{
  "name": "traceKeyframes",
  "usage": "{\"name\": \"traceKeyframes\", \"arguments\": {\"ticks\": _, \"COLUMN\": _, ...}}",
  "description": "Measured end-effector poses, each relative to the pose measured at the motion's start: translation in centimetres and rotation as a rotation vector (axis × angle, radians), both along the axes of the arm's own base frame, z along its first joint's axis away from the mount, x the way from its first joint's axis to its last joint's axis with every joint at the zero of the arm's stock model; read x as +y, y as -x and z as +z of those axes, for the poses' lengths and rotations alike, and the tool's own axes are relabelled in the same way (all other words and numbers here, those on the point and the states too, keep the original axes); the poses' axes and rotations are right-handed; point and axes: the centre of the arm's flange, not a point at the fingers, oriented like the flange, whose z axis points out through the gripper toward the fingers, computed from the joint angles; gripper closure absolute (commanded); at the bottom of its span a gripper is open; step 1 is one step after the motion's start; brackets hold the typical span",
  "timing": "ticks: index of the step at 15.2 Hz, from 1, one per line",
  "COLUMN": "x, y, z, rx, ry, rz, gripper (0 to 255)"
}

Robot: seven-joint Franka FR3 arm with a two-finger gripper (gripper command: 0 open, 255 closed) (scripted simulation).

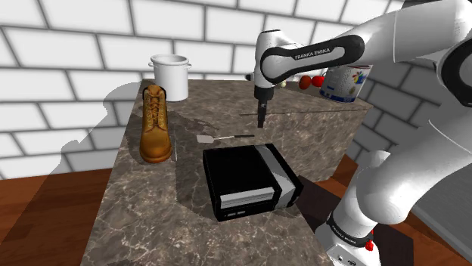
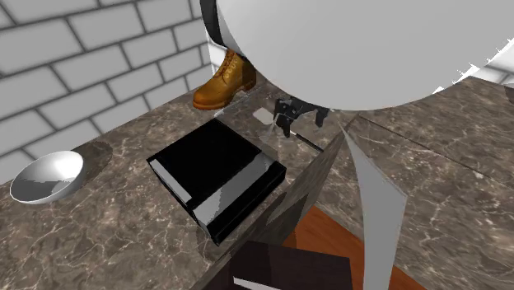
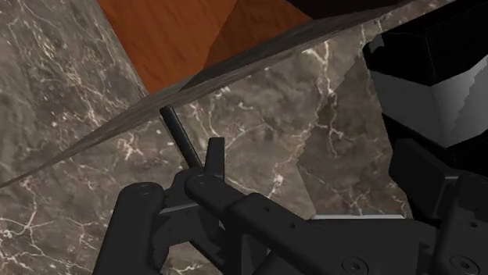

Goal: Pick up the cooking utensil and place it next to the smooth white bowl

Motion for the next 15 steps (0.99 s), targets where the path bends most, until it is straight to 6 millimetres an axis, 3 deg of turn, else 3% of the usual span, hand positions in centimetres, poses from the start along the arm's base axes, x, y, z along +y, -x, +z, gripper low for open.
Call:
{"name": "traceKeyframes", "arguments": {"ticks": 3, "x": -0.2, "y": -3.6, "z": -2.2, "rx": 0.0, "ry": -0.009, "rz": 0.095, "gripper": 0}}
{"name": "traceKeyframes", "arguments": {"ticks": 9, "x": 1.4, "y": -10.0, "z": -6.3, "rx": 0.002, "ry": -0.027, "rz": 0.29, "gripper": 0}}
{"name": "traceKeyframes", "arguments": {"ticks": 13, "x": 2.6, "y": -13.5, "z": -8.8, "rx": 0.003, "ry": -0.038, "rz": 0.409, "gripper": 0}}
{"name": "traceKeyframes", "arguments": {"ticks": 15, "x": 3.0, "y": -14.0, "z": -9.8, "rx": 0.004, "ry": -0.04, "rz": 0.427, "gripper": 0}}
